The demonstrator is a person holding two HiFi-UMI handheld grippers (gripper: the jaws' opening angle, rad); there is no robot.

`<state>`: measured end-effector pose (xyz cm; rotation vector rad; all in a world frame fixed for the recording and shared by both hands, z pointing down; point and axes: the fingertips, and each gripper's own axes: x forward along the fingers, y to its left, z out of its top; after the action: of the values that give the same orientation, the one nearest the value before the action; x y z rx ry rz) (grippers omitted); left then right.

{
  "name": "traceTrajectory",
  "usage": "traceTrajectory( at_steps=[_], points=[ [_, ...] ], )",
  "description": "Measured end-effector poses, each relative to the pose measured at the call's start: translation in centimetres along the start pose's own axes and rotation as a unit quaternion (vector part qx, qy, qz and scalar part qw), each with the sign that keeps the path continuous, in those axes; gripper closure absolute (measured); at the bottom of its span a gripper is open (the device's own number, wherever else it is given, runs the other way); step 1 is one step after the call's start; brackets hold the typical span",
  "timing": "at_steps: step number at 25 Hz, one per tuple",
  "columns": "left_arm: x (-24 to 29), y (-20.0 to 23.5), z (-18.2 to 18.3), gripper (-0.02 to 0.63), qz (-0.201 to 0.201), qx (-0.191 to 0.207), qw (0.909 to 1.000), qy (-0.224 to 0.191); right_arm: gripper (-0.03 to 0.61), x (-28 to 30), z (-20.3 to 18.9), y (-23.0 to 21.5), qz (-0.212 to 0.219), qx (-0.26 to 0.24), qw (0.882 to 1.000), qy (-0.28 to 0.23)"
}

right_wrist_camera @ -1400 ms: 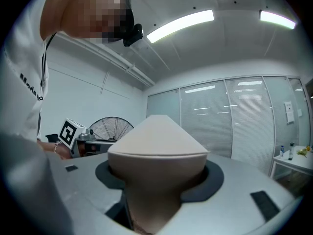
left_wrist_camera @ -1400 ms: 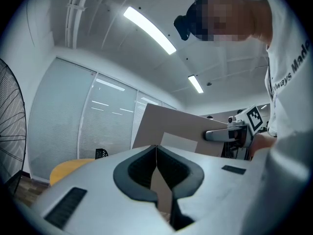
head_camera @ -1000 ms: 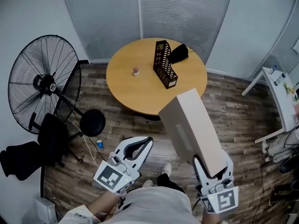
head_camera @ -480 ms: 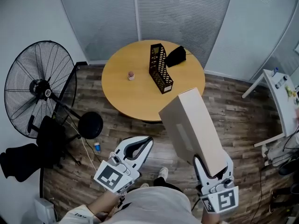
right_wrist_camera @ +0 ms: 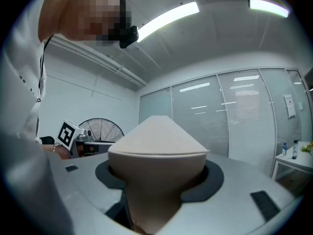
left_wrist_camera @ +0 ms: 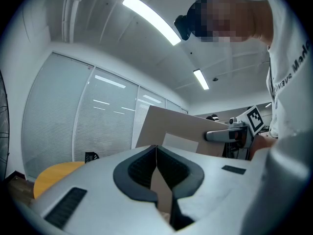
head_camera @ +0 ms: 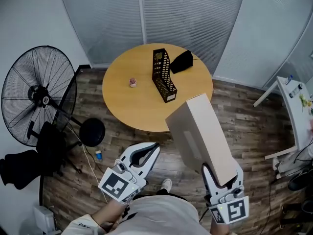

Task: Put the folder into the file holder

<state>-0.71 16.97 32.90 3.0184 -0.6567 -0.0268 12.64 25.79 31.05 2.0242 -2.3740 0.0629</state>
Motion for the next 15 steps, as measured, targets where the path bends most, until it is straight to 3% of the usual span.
traceTrajectory(
  at_steps=[15],
  points=[
    [4.4,1.1,-1.1,0.588,0.019,-0.001,0.9998,0.011,0.285,3.1,-0.8,-4.8,0.016,0.006,1.000,-0.001]
  ],
)
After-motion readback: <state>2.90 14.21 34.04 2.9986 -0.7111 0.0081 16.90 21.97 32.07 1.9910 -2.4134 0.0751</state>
